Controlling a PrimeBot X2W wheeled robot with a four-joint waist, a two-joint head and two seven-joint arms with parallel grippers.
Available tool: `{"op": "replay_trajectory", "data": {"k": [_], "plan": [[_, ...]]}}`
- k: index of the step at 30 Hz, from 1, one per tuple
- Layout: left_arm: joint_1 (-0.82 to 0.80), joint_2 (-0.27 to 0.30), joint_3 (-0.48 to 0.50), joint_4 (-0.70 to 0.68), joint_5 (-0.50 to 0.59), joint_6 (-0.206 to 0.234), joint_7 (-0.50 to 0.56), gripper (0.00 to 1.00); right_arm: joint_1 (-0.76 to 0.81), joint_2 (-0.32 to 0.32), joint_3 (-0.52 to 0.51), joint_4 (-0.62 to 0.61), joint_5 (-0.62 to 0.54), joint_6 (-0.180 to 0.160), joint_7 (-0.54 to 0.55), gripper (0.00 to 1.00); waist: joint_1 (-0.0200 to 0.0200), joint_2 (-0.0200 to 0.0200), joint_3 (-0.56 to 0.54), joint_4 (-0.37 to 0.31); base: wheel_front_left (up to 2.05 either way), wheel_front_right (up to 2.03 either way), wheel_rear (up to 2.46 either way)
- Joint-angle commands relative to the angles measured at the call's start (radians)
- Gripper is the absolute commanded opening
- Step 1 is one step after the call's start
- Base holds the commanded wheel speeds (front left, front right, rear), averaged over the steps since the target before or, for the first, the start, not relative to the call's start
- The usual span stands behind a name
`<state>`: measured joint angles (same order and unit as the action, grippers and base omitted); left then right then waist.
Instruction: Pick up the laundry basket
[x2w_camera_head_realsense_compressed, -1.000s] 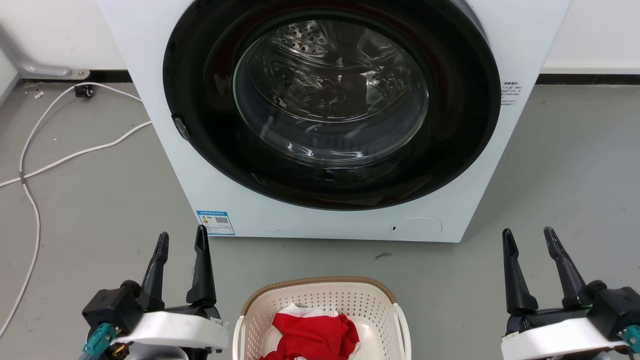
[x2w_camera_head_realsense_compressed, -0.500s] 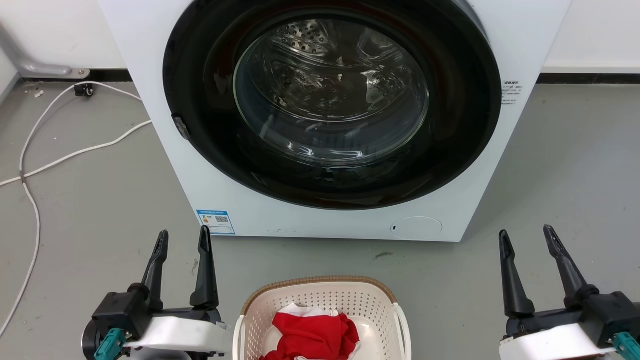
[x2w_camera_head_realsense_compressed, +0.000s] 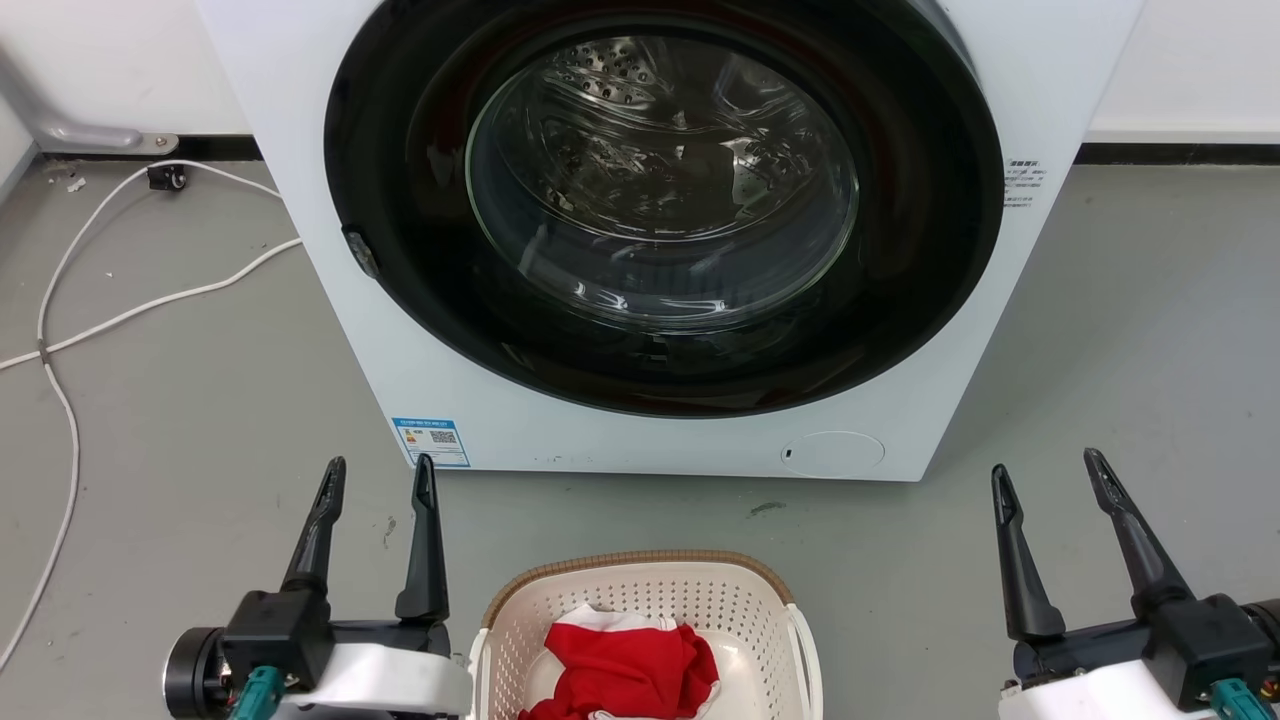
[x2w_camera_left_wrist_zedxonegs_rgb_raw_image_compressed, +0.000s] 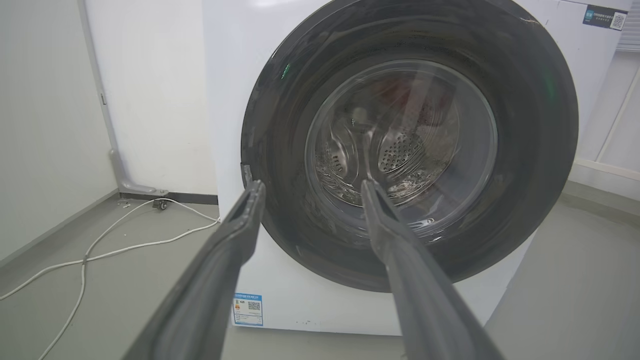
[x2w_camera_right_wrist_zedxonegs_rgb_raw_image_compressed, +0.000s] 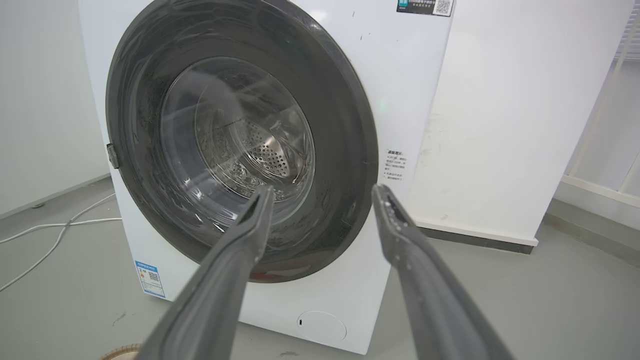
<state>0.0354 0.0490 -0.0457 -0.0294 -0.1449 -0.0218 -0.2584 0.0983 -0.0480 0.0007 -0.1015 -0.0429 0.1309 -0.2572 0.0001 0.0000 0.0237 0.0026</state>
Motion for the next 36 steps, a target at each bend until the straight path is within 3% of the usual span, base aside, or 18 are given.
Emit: {"op": "replay_trajectory", "data": {"k": [1, 18, 36], "plan": [[0.008, 0.002, -0.003, -0.005, 0.033, 0.009, -0.008, 1.0, 0.01, -0.004, 0.001, -0.012, -0.024, 0.0, -0.008, 1.0, -0.0001, 0.0, 0.001, 0.001, 0.0, 0.0, 0.0], [0.013, 0.002, -0.006, 0.005, 0.058, 0.038, -0.01, 1.0, 0.01, -0.004, -0.003, -0.005, -0.014, 0.0, -0.009, 1.0, -0.0001, 0.0, 0.002, 0.003, 0.0, 0.0, 0.0], [-0.044, 0.002, 0.016, 0.066, 0.063, 0.023, -0.007, 1.0, -0.051, -0.003, 0.034, 0.031, -0.043, 0.0, -0.008, 1.0, -0.0001, 0.0, 0.064, 0.004, 0.0, 0.0, 0.0]]}}
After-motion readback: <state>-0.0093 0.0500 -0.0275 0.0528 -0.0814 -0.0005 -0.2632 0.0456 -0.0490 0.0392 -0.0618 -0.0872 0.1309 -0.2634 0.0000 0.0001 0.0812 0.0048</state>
